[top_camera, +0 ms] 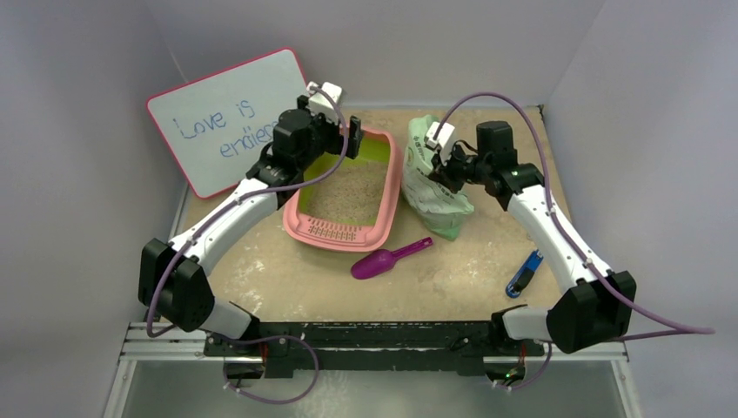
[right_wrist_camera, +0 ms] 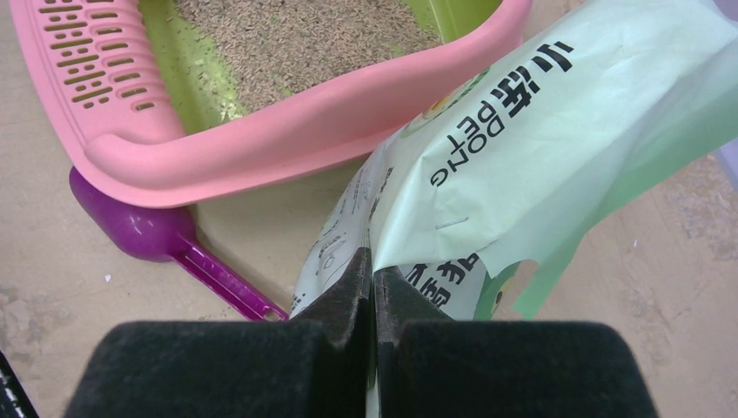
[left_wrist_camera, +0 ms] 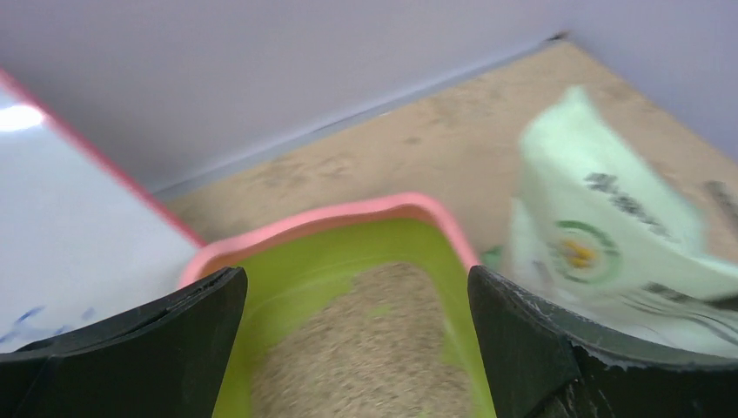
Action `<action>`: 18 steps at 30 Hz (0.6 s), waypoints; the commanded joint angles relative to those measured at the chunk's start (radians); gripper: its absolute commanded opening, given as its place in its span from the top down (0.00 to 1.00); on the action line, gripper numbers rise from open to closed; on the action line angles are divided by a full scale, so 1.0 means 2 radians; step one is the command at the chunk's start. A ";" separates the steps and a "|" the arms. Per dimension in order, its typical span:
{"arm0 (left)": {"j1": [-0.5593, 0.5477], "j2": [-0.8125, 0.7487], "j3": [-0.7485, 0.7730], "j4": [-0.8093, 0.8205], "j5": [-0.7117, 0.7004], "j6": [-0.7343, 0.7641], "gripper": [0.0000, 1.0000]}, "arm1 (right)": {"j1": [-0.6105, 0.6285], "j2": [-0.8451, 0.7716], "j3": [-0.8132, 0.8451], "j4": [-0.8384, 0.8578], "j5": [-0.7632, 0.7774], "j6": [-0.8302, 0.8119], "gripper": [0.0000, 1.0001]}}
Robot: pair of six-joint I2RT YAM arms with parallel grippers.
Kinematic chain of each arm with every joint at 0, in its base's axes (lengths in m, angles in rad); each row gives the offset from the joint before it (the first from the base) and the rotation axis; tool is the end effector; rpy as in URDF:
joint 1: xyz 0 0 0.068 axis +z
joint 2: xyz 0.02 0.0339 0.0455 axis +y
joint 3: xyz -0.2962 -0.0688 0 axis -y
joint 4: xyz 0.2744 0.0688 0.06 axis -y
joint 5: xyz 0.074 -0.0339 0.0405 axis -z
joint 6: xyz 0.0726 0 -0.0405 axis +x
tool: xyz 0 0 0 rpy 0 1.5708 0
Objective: Fill the litter box with clean litter
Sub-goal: Adjust the cat litter bag at the center of the board, then move the litter box to the center of the board.
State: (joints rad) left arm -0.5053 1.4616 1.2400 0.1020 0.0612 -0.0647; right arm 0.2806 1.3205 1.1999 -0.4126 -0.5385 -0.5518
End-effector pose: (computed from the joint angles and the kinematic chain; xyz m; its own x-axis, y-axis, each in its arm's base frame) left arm 0.3601 -0.2043 0.3887 -0.1389 0.0031 -0.9903 0.5284 0.8460 -0.0715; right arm 0.3199 0.1309 0.3577 -0.0688 -0.4882 -0.8700 -0.8199 0.5245 -0.2295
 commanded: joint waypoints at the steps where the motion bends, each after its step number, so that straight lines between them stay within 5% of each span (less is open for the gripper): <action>1: 0.022 -0.009 0.006 -0.028 -0.192 0.013 0.01 | 0.002 -0.012 -0.004 0.008 -0.007 -0.002 1.00; 6: 0.037 -0.018 -0.049 -0.089 -0.317 -0.005 0.01 | 0.002 -0.027 -0.015 0.036 0.011 0.012 1.00; 13: 0.045 -0.074 -0.134 -0.095 -0.322 -0.099 0.01 | 0.002 -0.056 -0.030 0.076 0.025 0.034 1.00; 18: 0.045 -0.044 -0.148 -0.146 -0.337 -0.147 0.01 | 0.002 -0.059 -0.031 0.089 0.028 0.045 1.00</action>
State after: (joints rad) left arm -0.4191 1.3598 0.9504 -0.1452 -0.5449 -0.2409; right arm 0.2813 1.2598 1.1255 -0.3145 -0.4625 -0.4976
